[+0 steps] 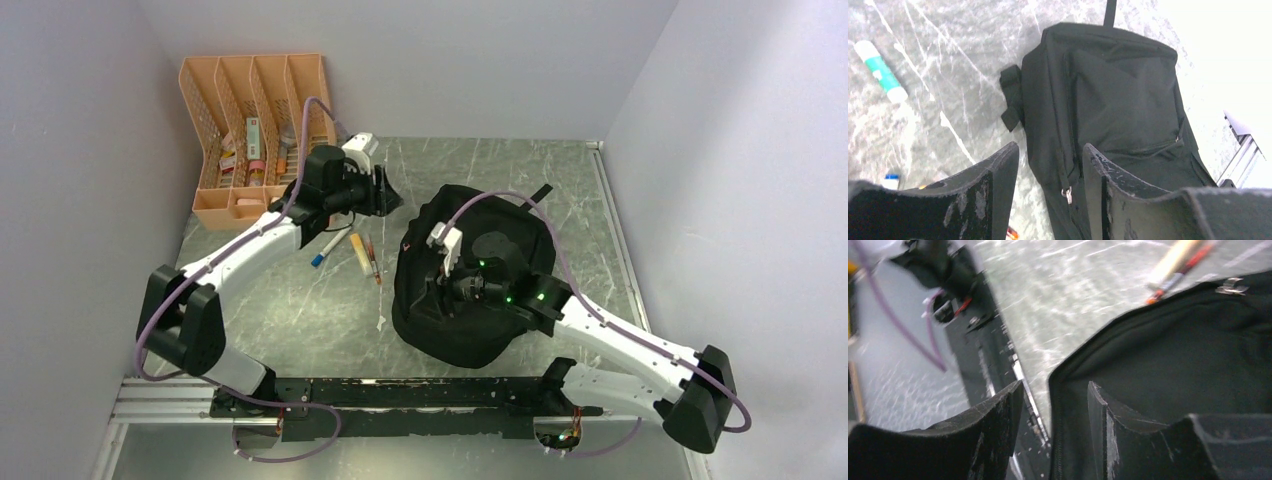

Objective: Pack the student bag
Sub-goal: Zip the student bag at the center of the board, then unzip the student bag at the center of the board.

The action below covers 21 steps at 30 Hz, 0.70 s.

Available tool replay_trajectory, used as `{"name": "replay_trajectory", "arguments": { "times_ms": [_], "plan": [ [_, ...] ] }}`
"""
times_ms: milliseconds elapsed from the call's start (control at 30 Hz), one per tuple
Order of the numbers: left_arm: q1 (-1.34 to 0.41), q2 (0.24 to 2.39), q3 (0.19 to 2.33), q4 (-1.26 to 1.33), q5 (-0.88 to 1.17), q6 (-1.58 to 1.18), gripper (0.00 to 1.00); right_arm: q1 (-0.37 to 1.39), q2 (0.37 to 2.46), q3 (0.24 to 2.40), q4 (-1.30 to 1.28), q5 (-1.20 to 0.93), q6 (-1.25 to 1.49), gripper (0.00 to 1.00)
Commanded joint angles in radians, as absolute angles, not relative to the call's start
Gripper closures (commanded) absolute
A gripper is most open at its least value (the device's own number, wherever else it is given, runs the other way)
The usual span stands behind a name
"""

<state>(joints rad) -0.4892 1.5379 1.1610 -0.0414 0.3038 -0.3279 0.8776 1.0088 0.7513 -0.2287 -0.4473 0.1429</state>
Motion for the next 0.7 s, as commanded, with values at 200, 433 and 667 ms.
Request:
{"name": "replay_trajectory", "arguments": {
  "times_ms": [200, 433, 667],
  "plan": [
    [-0.504, 1.374, 0.938, -0.091, 0.258, -0.437, 0.33, 0.879, 0.919, 0.753, -0.280, 0.322, 0.526, 0.44],
    [-0.636, 1.282, 0.847, -0.134, 0.134, -0.498, 0.21, 0.874, 0.961, 0.783, -0.408, 0.500, 0.619, 0.41],
    [-0.711, 1.303, 0.806, -0.119, 0.125, -0.525, 0.22, 0.851, 1.073, 0.837, -0.486, 0.421, 0.647, 0.42]
  ]
}}
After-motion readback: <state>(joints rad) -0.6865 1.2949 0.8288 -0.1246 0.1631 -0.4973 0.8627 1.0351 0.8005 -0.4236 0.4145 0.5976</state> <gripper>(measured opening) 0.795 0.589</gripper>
